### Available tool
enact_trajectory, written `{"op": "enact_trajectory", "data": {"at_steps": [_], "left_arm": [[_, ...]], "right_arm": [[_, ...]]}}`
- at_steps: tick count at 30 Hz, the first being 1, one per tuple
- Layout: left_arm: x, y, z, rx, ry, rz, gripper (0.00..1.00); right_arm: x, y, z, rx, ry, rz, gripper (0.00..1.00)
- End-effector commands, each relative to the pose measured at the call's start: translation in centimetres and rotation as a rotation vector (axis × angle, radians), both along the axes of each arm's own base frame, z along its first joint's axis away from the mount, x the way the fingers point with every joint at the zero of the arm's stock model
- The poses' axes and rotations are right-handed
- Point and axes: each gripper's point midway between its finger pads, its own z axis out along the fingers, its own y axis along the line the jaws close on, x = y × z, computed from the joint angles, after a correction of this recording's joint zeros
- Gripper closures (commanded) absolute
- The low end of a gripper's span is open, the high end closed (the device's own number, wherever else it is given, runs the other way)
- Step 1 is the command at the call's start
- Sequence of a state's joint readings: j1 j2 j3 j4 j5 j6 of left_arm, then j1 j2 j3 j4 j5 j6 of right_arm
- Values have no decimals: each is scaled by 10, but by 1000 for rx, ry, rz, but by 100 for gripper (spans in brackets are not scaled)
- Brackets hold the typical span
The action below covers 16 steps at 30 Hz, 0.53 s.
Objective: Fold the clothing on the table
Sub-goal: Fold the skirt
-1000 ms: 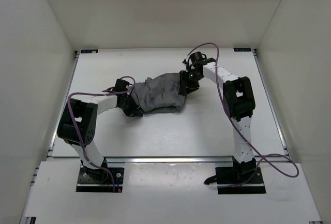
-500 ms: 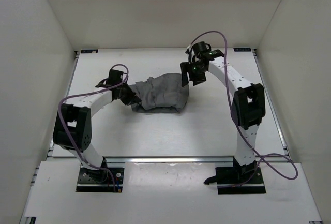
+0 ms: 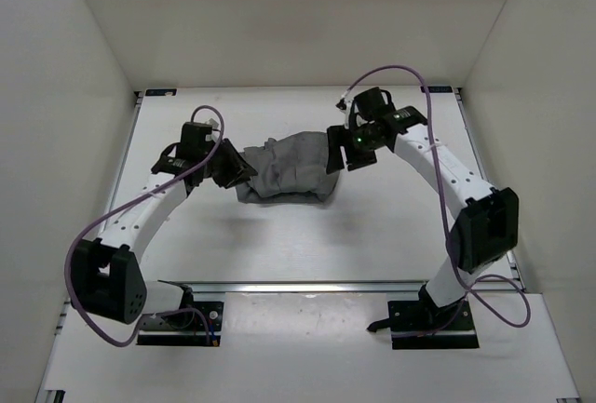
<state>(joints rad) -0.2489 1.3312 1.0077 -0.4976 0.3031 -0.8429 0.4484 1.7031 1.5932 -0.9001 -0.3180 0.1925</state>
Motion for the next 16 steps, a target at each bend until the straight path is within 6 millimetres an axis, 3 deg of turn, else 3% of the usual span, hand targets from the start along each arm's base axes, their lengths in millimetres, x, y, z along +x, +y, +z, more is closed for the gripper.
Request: {"op": "enact_trajectory", "data": {"at_steps": [1, 2, 4, 10, 16], "left_arm": [[-36, -5, -10, 36, 50, -151, 58], [-41, -5, -11, 42, 58, -161, 53], [-48, -8, 0, 17, 1, -192, 2], [-53, 0, 13, 47, -65, -193, 2], [-56, 7, 9, 72, -47, -210, 2]], "right_arm": [[-23, -14, 10, 0, -13, -26, 38], [-29, -16, 7, -23, -21, -10, 38], [-37, -18, 0, -49, -10, -2, 37], [-35, -16, -1, -73, -10, 26, 36], [-26, -21, 5, -84, -35, 5, 35]]}}
